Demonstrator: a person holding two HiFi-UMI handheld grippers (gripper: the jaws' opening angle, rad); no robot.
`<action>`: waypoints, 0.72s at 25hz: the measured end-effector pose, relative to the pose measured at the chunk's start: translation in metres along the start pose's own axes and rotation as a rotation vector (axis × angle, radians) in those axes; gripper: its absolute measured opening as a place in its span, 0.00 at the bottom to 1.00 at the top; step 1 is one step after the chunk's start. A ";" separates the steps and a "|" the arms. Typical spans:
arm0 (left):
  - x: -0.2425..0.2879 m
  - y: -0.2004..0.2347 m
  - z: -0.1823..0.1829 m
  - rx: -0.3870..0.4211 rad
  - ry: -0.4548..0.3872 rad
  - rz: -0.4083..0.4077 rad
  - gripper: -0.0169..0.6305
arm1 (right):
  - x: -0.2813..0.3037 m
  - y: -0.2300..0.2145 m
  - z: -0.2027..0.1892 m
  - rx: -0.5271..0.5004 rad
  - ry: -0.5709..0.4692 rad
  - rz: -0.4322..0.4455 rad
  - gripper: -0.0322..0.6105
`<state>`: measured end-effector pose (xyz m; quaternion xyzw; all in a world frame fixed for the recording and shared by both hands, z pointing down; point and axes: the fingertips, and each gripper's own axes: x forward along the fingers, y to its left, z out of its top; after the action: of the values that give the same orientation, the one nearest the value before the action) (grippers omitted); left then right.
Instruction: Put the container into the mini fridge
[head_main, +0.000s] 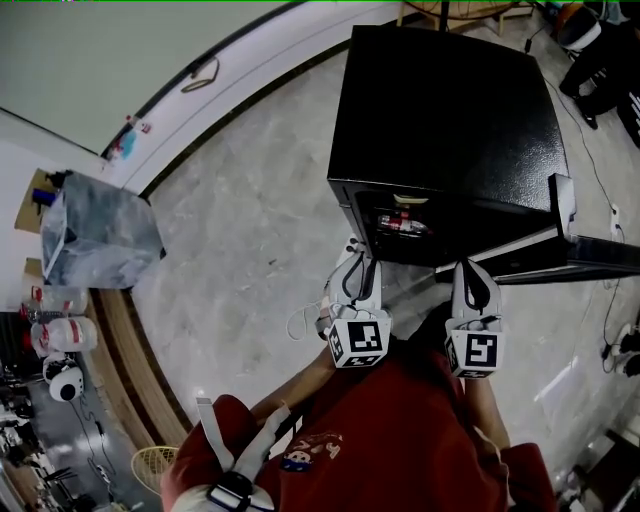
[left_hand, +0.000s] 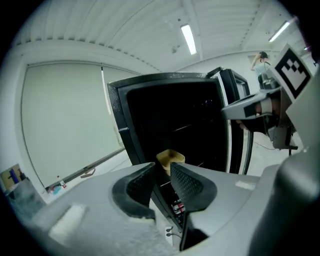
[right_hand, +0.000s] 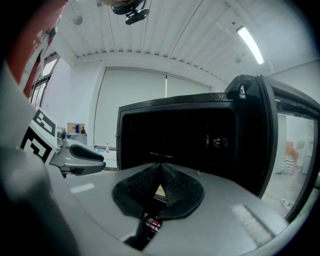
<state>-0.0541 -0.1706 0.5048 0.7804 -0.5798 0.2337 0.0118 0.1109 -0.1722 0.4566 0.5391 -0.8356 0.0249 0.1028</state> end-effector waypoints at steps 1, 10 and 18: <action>-0.003 0.000 0.005 -0.017 -0.026 0.001 0.18 | 0.000 0.000 0.001 0.000 -0.003 -0.002 0.05; -0.014 0.001 0.045 -0.076 -0.148 -0.004 0.17 | -0.005 -0.007 0.012 0.002 -0.027 -0.020 0.05; -0.014 0.010 0.055 -0.085 -0.180 0.030 0.08 | -0.008 -0.007 0.016 -0.001 -0.031 -0.023 0.05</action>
<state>-0.0471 -0.1770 0.4475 0.7884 -0.5993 0.1379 -0.0109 0.1175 -0.1706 0.4391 0.5489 -0.8309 0.0150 0.0902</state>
